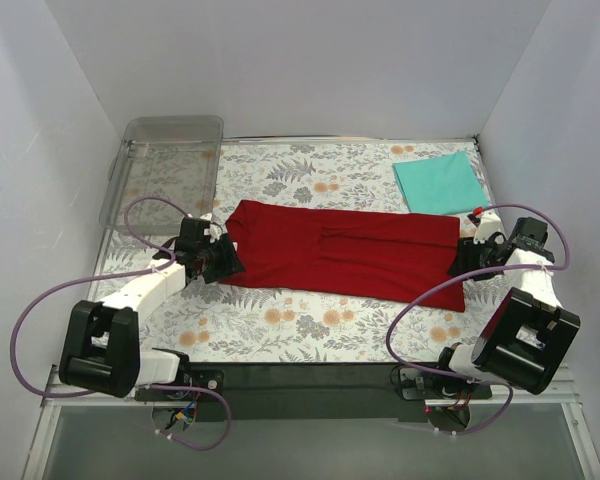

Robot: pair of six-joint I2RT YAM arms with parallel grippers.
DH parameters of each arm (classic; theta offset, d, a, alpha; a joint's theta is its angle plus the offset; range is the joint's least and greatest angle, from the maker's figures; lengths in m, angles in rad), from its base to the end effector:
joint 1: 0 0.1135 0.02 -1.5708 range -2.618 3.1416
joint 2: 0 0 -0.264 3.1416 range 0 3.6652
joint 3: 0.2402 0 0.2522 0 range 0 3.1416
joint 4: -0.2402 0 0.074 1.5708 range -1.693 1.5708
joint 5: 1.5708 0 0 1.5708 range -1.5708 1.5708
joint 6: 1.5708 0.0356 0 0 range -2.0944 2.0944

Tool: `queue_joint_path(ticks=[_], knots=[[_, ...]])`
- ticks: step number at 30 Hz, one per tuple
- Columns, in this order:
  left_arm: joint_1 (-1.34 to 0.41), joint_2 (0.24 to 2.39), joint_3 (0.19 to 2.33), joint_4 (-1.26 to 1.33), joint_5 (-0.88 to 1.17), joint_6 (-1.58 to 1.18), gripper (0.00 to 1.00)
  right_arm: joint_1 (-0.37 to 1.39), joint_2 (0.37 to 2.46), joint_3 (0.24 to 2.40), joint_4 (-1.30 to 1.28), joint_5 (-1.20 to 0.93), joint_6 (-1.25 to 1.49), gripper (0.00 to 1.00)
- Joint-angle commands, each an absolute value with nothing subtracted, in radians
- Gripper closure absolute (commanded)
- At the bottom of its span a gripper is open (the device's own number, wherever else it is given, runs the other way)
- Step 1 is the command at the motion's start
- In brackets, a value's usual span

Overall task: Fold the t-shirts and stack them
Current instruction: Fold the tshirt

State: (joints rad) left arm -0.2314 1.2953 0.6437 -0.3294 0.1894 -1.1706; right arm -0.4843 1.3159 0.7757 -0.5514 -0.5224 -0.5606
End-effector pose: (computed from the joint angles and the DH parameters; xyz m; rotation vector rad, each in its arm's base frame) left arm 0.2320 -0.0616 0.1761 -1.1597 2.4586 -0.7296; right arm 0.2231 -0.0973 0.2014 -0.2545 2.4541 0.2702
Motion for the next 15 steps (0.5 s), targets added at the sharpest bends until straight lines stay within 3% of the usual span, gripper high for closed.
queue_joint_path(ticks=[1,15], knots=[[-0.233,1.311,0.721,-0.26,0.192,-1.068,0.52,-0.489,1.318,0.775,-0.522,-0.568,-0.56,0.55],[-0.233,1.678,1.023,-0.225,0.242,-0.957,0.55,-0.489,1.324,0.769,-0.514,-0.586,-0.565,0.55]])
